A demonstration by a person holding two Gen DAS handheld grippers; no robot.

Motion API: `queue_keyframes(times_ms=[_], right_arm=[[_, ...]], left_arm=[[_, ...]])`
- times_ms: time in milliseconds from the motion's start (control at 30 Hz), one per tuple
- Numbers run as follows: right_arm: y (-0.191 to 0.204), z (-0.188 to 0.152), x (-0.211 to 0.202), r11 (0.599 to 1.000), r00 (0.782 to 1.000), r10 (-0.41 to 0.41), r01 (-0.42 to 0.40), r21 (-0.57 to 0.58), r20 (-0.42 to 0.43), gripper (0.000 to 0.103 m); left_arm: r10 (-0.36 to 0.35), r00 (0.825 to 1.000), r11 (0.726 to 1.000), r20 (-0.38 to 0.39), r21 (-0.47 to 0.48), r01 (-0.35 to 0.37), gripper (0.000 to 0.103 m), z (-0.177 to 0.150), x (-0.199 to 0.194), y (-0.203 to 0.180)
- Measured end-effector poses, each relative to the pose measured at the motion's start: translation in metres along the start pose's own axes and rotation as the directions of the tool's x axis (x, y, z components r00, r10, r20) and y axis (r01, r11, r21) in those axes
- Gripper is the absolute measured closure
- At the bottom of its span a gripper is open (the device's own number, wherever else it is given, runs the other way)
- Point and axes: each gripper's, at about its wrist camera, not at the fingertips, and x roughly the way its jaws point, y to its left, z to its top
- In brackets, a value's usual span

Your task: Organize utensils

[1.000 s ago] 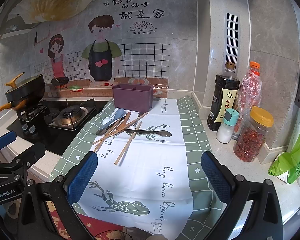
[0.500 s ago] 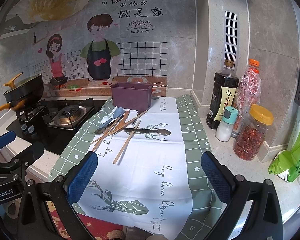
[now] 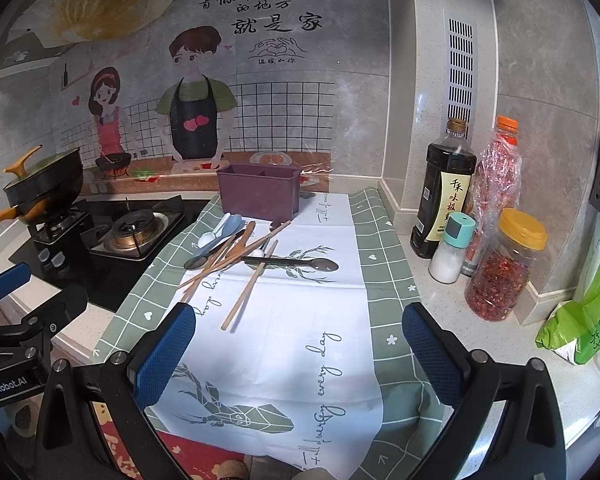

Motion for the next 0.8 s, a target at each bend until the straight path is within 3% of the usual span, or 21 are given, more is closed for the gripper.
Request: queue_keyframes(times_ms=[400,800], right_arm=[[0.001,0.026,0.038,0.999,0.999,-0.037,0.037,-0.004,-0.014,0.000],[0.006,0.069,0.135,0.994,0.990,-0.104,0.106,0.024,-0.094,0.000]], left_arm=[[0.004,0.999,1.000,-0.046,0.030,-0.002,0.000,0.038,0.049,0.010],[-0.042,0.990,0.998,-0.136,0.043,0.048,0.000,0.079,0.158,0.052]])
